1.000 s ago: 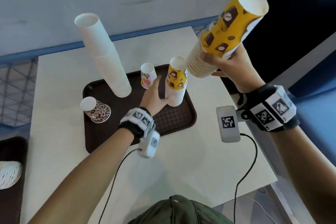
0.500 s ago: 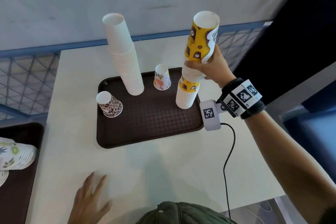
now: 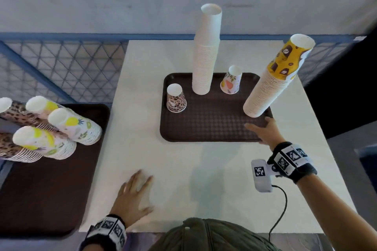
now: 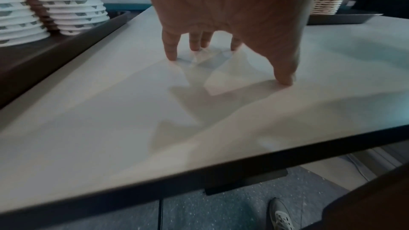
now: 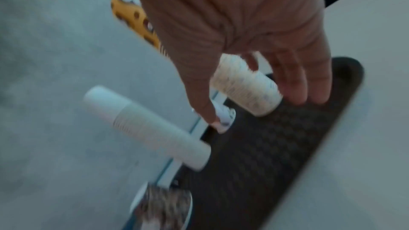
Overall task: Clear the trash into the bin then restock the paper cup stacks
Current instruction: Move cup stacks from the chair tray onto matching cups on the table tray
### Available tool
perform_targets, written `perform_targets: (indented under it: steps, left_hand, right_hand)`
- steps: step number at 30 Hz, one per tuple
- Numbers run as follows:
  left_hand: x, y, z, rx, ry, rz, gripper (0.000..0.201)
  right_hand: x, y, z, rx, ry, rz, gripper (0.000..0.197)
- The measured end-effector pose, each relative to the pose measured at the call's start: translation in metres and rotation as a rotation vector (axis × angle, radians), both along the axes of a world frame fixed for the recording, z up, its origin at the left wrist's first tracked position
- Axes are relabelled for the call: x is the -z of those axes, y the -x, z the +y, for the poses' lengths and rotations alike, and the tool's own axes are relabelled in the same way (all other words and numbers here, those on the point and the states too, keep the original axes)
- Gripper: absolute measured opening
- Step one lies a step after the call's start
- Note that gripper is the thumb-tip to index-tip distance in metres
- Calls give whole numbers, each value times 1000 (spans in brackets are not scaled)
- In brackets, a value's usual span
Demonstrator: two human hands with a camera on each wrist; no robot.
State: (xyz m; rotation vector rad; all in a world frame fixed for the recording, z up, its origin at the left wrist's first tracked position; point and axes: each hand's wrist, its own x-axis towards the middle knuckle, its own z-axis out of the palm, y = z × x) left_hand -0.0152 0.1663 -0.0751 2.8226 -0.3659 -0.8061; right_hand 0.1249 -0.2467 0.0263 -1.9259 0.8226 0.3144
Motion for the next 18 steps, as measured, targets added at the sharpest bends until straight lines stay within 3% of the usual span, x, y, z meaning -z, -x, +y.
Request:
perform_targets:
  steps: [3,5,8,12,18]
  left_hand:
    - [-8,-6,14,95,-73,63,92]
    - [-19,-8,27,173,-68,12,76]
    - [-32,-9,51,134,77,30,54]
    - [-52,-11,97,-207,241,-28,54]
    - [-82,-26,166,-799,487,-450,49]
  right_hand:
    - [19,19,60,-252,-27,86,59]
    - [24,20,107,-400,-32,70,52]
    - [27,13,180,-577,8,-11,48]
    - [21,1,278,-707,-11,-105,43]
    - [6,-17,389,-768,-39,-254,68]
